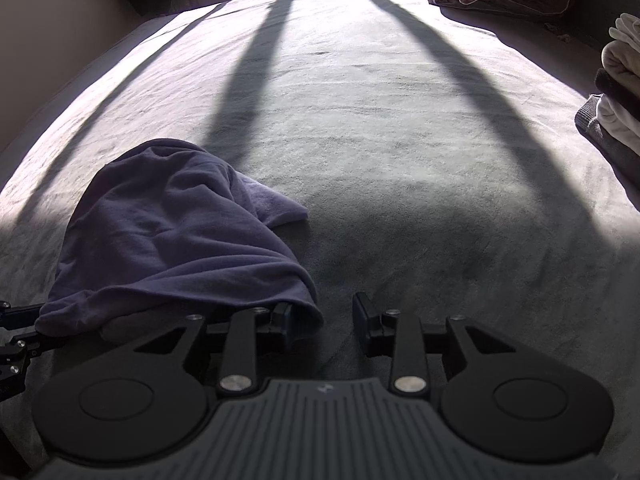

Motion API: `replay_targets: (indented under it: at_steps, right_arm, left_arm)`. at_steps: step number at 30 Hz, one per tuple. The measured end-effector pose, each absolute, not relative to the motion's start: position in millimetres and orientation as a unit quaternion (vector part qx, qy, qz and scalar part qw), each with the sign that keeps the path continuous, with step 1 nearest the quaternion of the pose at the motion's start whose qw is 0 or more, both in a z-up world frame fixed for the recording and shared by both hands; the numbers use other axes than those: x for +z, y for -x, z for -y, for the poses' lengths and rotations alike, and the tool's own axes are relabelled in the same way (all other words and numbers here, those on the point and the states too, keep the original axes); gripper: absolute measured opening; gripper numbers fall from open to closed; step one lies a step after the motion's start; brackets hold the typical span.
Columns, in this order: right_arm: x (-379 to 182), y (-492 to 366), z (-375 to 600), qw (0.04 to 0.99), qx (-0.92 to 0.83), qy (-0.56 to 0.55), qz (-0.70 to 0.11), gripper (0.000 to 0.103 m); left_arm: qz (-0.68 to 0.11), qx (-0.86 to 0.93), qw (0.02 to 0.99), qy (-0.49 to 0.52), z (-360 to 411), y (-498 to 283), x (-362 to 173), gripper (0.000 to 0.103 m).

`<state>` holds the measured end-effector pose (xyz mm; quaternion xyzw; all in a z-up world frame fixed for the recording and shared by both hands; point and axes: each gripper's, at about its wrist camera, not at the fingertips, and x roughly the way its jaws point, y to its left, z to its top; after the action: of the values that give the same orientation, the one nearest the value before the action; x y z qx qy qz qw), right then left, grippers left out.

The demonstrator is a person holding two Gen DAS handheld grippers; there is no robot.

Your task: Fold clothes

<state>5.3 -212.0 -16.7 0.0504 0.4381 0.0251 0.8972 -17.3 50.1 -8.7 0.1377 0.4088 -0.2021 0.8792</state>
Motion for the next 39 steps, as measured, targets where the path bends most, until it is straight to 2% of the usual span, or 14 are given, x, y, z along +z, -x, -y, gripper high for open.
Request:
replay_targets:
  at_steps: [1,2,4,5,8,23,39]
  right_arm:
    - [-17,-5,210,0.898,0.025,-0.043,-0.437,0.035]
    - [-17,-5,209,0.899,0.024,-0.037,-0.435,0.035]
    - [-15,-4,207,0.902,0.025,-0.033,-0.430,0.020]
    - [-14,-3,206,0.902,0.027,-0.032,-0.429,0.009]
    - [-8,-2,203,0.909,0.027,-0.021,-0.414,0.005]
    - [22,-20,172,0.933,0.035,0.023,-0.358,0.004]
    - [-7,-73,168,0.919,0.035,0.038,-0.390,0.004]
  left_arm:
    - [-0.411,-0.197,0.879,-0.137,-50,16,-9,0.013]
    - [-0.414,-0.191,0.880,-0.135,-50,15,-10,0.009]
    - [-0.414,-0.172,0.885,-0.122,-54,12,-8,0.007]
    - [-0.413,-0.162,0.889,-0.116,-56,10,-7,0.007]
    - [-0.399,-0.128,0.903,-0.100,-61,8,-1,0.006]
    - [-0.391,-0.033,0.915,-0.091,-76,-24,5,0.006]
    - [-0.400,-0.050,0.915,-0.019,-80,-84,-20,0.007]
